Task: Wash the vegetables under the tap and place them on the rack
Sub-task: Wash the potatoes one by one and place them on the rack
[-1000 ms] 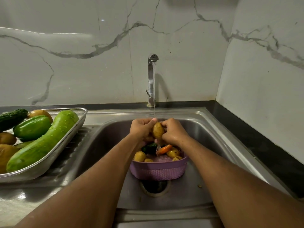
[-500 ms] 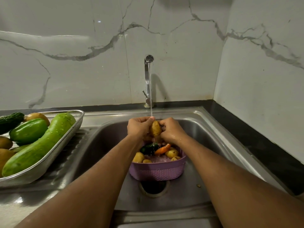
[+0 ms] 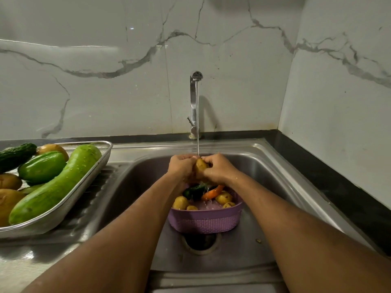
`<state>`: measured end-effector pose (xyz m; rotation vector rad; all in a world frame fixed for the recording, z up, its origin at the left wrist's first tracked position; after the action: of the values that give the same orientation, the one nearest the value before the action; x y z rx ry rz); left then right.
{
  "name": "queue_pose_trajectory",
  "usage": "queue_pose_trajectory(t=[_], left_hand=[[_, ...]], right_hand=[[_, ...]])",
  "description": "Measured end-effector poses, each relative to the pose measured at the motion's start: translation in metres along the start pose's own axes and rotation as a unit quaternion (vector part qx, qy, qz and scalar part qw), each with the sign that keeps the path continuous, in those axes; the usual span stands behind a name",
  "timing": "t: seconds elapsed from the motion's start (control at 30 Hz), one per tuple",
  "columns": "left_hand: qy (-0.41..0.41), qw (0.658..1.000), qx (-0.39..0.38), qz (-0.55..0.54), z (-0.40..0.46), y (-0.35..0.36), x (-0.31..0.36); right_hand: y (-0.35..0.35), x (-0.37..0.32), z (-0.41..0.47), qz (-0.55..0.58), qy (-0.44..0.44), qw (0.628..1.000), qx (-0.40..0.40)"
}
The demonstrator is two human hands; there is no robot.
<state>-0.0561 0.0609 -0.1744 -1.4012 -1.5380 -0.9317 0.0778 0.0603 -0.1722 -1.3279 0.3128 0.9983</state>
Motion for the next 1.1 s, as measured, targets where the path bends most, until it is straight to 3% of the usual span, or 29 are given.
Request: queue_pose_trajectory(t=[0.2,0.43,0.6,0.9,1.0,1.1], left_hand=[[-0.038,0.994,-0.093,-0.051,-0.009,0.005,0.003],[-0.044,0.993,-0.001,-0.108,-0.009,0.004,0.007],[-0.028,0.994,0.009,-0.105,-0.009,0.000,0.005],[0.026,0.990,-0.098,-0.102,-0.007,0.002,0.005],[0.020,0.994,-0.044,-0.094,-0.005,0.005,0.003],[0.007,0.995,0.041,-0.095,0.000,0.003,0.003]], right_hand=[[-0.006,0.007,0.001,0.026,0.014,0.996,0.078],[-0.011,-0.011,-0.001,-0.078,-0.054,0.992,0.084],[-0.007,-0.015,-0.003,-0.090,-0.066,0.990,0.082],[-0.015,0.000,0.002,-0.001,-0.010,0.991,0.137],[-0.011,-0.001,0.002,0.011,-0.006,0.994,0.113],[-0.006,-0.011,0.001,-0.060,-0.033,0.993,0.099]])
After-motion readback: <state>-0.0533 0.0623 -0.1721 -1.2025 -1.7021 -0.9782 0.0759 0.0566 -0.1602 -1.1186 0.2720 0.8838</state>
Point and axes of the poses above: each hand's wrist, its own z-axis towards the middle knuckle, its own y-axis out of the palm, x = y × z, the point moved 2 cm from there along z, towards the middle knuckle, and after that the axes turned 14 degrees about -y, right-handed, at the moved point
